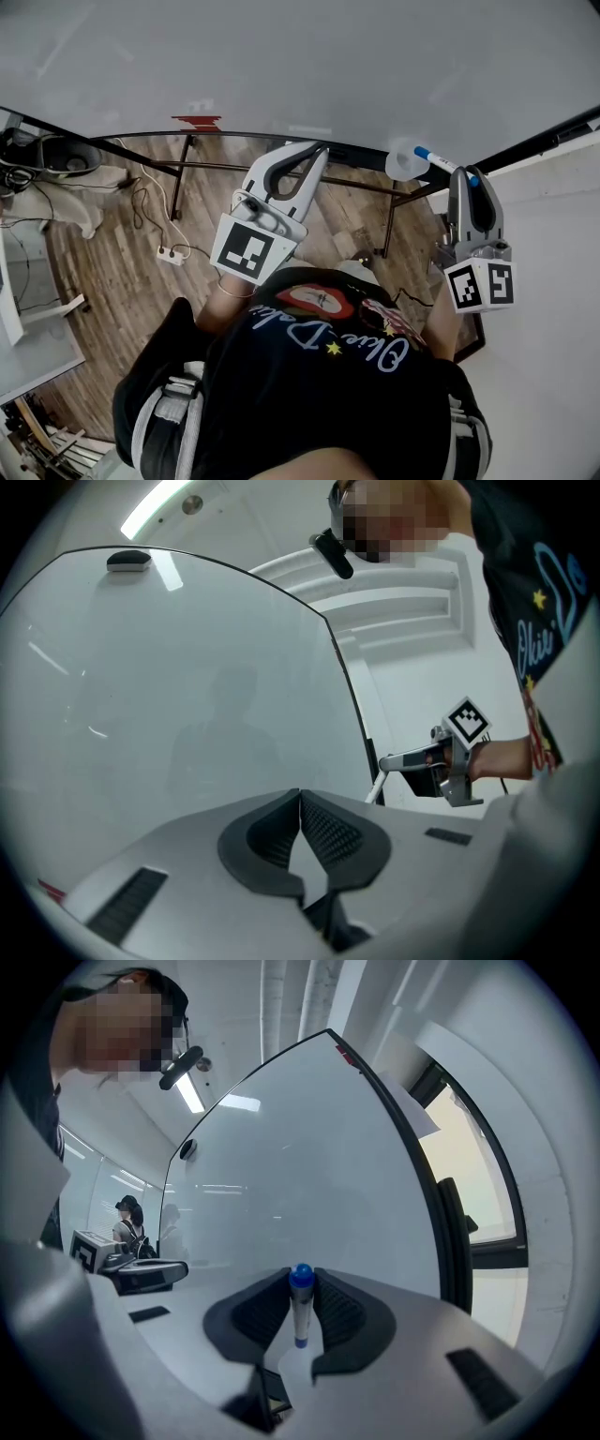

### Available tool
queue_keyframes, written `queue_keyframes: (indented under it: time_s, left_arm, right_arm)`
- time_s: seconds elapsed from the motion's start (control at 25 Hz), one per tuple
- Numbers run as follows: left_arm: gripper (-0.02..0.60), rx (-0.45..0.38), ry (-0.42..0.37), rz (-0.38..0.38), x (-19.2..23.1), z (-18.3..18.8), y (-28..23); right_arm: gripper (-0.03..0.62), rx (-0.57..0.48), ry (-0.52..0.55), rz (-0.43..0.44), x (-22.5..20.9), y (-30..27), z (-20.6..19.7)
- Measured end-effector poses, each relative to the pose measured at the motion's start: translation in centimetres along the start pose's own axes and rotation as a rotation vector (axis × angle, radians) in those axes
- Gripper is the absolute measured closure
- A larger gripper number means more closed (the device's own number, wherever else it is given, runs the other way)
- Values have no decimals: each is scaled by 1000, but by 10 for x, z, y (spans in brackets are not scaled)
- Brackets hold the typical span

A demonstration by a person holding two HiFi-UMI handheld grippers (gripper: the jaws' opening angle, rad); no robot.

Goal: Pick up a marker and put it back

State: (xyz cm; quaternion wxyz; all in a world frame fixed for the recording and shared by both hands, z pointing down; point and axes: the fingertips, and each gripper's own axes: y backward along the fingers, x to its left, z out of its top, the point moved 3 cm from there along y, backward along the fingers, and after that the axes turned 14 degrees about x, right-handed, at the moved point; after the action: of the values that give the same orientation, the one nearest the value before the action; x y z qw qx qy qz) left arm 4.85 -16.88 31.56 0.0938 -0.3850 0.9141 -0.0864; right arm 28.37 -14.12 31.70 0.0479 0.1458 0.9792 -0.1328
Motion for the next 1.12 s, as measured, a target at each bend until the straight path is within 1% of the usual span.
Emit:
queue_keyframes:
  time_s: [0.16, 0.56, 1.12]
  left_arm:
    - [578, 8, 5, 21, 6, -5, -3]
    - [578, 15, 11, 49, 9, -4, 2]
    - [578, 18, 9, 60, 11, -6, 7]
  right_arm:
    - [520, 28, 5, 12, -3, -15, -10]
    - [520, 111, 6, 26, -6, -31, -29]
    - [520, 172, 14, 31, -4, -46, -55]
